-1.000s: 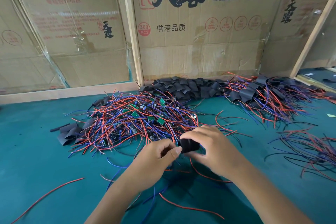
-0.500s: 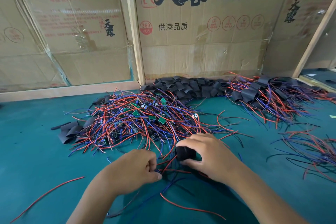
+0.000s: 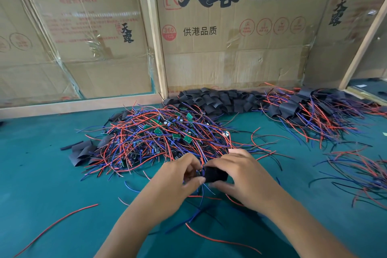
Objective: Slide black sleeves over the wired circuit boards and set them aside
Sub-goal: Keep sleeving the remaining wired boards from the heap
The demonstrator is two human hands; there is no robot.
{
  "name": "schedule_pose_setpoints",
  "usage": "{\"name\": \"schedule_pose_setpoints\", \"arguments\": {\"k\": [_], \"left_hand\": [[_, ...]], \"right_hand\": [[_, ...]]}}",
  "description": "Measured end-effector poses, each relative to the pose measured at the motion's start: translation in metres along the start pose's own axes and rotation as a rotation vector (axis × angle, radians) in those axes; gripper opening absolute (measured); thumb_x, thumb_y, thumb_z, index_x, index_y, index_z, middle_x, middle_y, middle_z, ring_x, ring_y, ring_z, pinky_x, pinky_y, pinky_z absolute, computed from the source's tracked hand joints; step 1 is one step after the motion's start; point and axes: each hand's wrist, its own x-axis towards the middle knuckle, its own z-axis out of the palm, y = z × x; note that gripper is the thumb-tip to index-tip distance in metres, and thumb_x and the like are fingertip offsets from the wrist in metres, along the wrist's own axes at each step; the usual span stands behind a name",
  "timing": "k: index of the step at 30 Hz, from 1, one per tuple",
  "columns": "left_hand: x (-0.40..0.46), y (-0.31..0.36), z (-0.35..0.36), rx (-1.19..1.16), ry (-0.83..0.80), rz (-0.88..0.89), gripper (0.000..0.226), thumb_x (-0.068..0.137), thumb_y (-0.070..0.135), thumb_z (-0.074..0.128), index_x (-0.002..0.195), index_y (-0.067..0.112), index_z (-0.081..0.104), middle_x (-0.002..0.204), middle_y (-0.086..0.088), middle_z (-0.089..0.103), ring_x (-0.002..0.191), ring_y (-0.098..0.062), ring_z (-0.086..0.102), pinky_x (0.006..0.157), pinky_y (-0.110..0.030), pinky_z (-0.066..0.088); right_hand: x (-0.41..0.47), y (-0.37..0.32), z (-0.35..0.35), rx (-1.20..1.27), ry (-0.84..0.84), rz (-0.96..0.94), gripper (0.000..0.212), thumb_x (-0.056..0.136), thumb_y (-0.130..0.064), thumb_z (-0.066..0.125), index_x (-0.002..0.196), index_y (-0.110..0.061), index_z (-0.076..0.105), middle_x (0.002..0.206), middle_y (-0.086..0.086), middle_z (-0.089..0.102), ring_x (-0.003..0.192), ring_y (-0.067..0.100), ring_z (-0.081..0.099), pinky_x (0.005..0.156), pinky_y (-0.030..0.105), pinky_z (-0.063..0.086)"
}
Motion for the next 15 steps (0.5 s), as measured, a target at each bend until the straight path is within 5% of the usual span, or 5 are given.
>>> {"name": "schedule_pose_setpoints", "arguments": {"k": [4, 9, 15], "left_hand": [[0.000, -0.004, -0.002, -0.080, 0.027, -0.024, 0.016, 0.088, 0.016, 0.075, 0.091, 0.024, 0.062, 0.079, 0.008, 0.065, 0.074, -0.005, 0.057, 0.069, -0.015, 0.044], [0.001, -0.004, -0.003, -0.100, 0.040, -0.014, 0.015, 0.086, 0.013, 0.076, 0.089, 0.024, 0.066, 0.078, 0.008, 0.066, 0.073, -0.012, 0.059, 0.073, -0.028, 0.050], [0.000, -0.006, -0.008, -0.077, 0.026, -0.011, 0.021, 0.089, 0.008, 0.071, 0.095, 0.028, 0.070, 0.082, 0.016, 0.070, 0.080, -0.005, 0.064, 0.074, -0.014, 0.047]], "right_hand": [[-0.003, -0.001, -0.005, 0.109, 0.036, 0.066, 0.034, 0.087, -0.044, 0.068, 0.119, -0.032, 0.065, 0.098, -0.009, 0.065, 0.092, 0.021, 0.058, 0.084, 0.038, 0.047], [-0.004, 0.000, -0.006, 0.174, 0.024, 0.057, 0.038, 0.088, -0.046, 0.067, 0.122, -0.031, 0.064, 0.099, -0.011, 0.062, 0.091, 0.015, 0.060, 0.082, 0.041, 0.051], [-0.004, 0.007, -0.011, 0.189, 0.031, 0.035, 0.038, 0.087, -0.039, 0.074, 0.122, -0.028, 0.066, 0.097, -0.020, 0.057, 0.087, 0.002, 0.053, 0.082, 0.023, 0.046]]}}
